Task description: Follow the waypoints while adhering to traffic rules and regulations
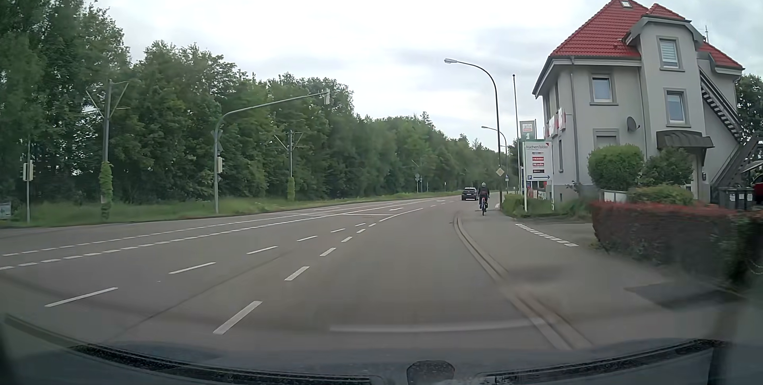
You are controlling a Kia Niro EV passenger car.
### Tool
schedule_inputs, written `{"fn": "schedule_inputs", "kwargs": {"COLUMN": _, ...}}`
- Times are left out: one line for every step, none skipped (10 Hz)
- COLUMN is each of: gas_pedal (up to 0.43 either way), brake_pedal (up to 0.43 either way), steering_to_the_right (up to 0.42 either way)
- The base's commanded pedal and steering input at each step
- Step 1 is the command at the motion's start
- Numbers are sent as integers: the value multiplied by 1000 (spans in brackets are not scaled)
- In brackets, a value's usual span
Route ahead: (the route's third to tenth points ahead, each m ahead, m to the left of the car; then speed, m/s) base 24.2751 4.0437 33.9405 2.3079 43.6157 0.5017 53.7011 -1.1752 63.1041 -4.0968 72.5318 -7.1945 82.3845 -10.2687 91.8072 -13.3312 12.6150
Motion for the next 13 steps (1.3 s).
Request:
{"fn": "schedule_inputs", "kwargs": {"gas_pedal": 87, "brake_pedal": 0, "steering_to_the_right": 16}}
{"fn": "schedule_inputs", "kwargs": {"gas_pedal": 79, "brake_pedal": 0, "steering_to_the_right": 16}}
{"fn": "schedule_inputs", "kwargs": {"gas_pedal": 79, "brake_pedal": 0, "steering_to_the_right": 16}}
{"fn": "schedule_inputs", "kwargs": {"gas_pedal": 79, "brake_pedal": 0, "steering_to_the_right": 16}}
{"fn": "schedule_inputs", "kwargs": {"gas_pedal": 79, "brake_pedal": 0, "steering_to_the_right": 16}}
{"fn": "schedule_inputs", "kwargs": {"gas_pedal": 79, "brake_pedal": 0, "steering_to_the_right": 16}}
{"fn": "schedule_inputs", "kwargs": {"gas_pedal": 79, "brake_pedal": 0, "steering_to_the_right": 17}}
{"fn": "schedule_inputs", "kwargs": {"gas_pedal": 79, "brake_pedal": 0, "steering_to_the_right": 21}}
{"fn": "schedule_inputs", "kwargs": {"gas_pedal": 79, "brake_pedal": 0, "steering_to_the_right": 24}}
{"fn": "schedule_inputs", "kwargs": {"gas_pedal": 79, "brake_pedal": 0, "steering_to_the_right": 25}}
{"fn": "schedule_inputs", "kwargs": {"gas_pedal": 79, "brake_pedal": 0, "steering_to_the_right": 25}}
{"fn": "schedule_inputs", "kwargs": {"gas_pedal": 79, "brake_pedal": 0, "steering_to_the_right": 25}}
{"fn": "schedule_inputs", "kwargs": {"gas_pedal": 79, "brake_pedal": 0, "steering_to_the_right": 25}}
